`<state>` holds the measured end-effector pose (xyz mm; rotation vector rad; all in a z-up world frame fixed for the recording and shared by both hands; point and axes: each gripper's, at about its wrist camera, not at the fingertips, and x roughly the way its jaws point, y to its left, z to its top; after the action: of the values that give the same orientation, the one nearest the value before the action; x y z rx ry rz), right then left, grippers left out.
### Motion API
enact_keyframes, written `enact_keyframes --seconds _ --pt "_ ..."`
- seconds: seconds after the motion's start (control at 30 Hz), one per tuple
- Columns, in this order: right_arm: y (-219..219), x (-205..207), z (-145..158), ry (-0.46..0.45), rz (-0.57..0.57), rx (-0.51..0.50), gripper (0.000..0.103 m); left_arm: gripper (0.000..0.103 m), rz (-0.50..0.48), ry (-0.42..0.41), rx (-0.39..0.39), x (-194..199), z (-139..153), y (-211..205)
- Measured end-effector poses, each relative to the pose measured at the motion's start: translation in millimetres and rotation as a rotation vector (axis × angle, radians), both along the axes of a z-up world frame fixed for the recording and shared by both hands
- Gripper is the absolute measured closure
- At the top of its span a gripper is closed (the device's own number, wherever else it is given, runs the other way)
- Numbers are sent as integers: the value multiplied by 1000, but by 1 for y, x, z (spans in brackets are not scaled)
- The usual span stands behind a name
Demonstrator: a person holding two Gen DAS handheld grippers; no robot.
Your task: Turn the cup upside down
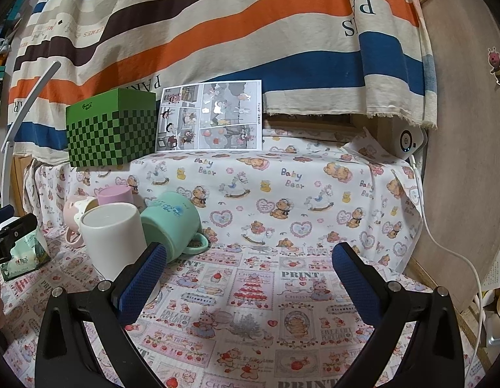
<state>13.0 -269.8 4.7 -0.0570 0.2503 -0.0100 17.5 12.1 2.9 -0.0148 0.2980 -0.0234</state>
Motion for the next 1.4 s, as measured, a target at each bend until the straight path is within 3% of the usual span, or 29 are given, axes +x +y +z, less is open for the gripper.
enact_keyframes --seconds 1.4 --pt "0 0 0 0 0 0 0 0 -5 4 2 0 0 5"
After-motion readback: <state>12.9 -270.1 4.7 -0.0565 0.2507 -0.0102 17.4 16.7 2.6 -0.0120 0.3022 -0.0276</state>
